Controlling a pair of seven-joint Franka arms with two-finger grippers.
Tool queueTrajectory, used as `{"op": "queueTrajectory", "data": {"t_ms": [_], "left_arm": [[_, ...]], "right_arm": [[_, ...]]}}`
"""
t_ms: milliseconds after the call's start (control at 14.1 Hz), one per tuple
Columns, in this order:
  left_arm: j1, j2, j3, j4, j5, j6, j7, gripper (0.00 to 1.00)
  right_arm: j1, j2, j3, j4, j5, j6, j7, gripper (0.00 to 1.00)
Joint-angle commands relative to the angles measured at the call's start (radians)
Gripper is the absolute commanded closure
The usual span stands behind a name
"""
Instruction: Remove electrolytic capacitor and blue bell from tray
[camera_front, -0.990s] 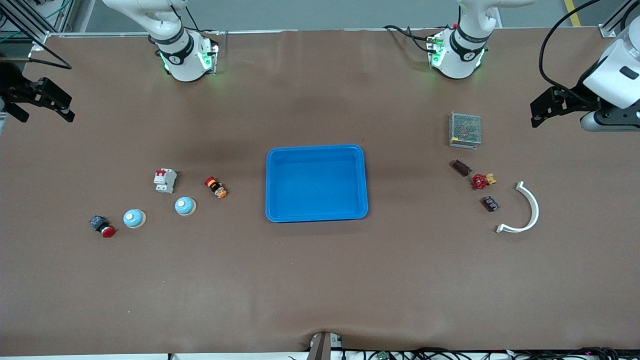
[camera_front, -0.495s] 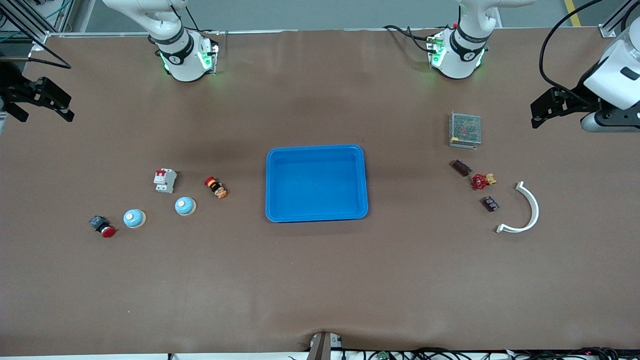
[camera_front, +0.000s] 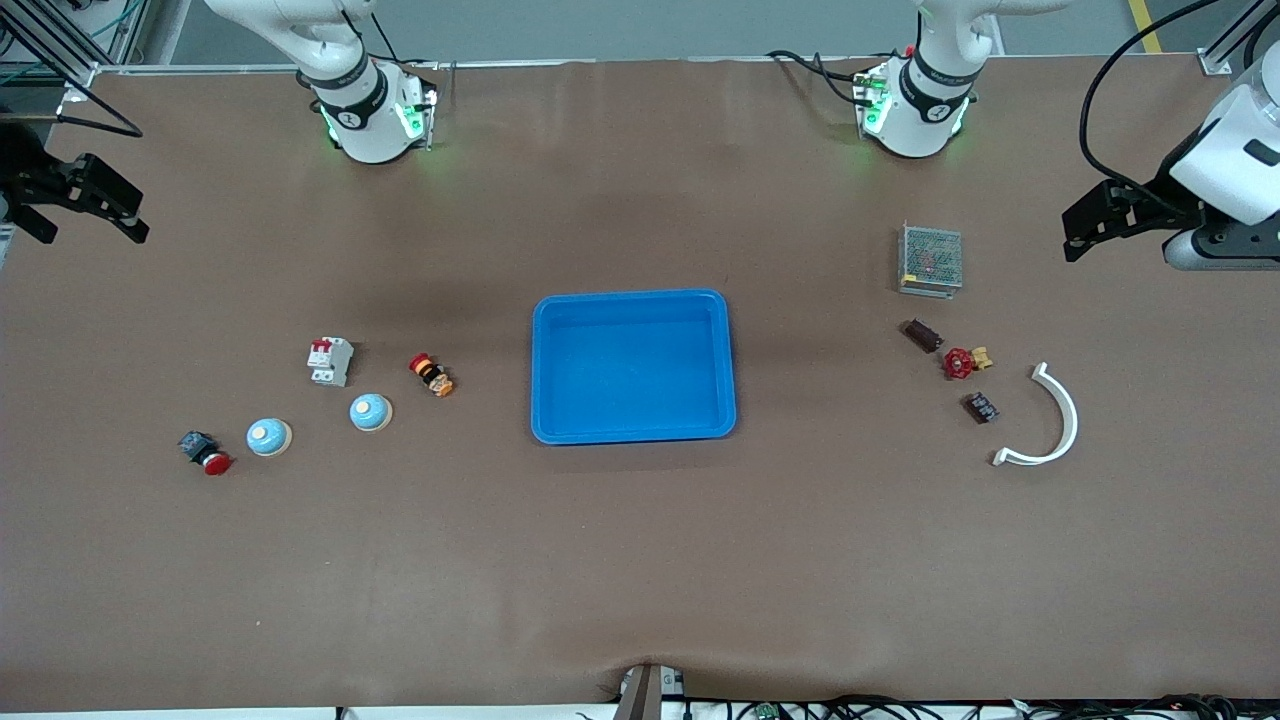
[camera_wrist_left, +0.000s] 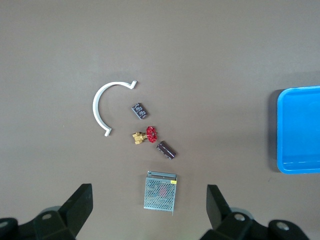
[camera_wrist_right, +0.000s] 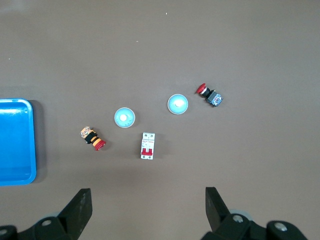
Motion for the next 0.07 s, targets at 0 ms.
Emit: {"op": "queueTrajectory", "data": {"t_ms": [0], "left_arm": [[0.000,0.012,0.002,0.031,-0.003,-0.021,0.010,0.00]], "right_arm": [[-0.009,0.005,0.006,0.021,-0.006,-0.018,-0.002,0.00]]}}
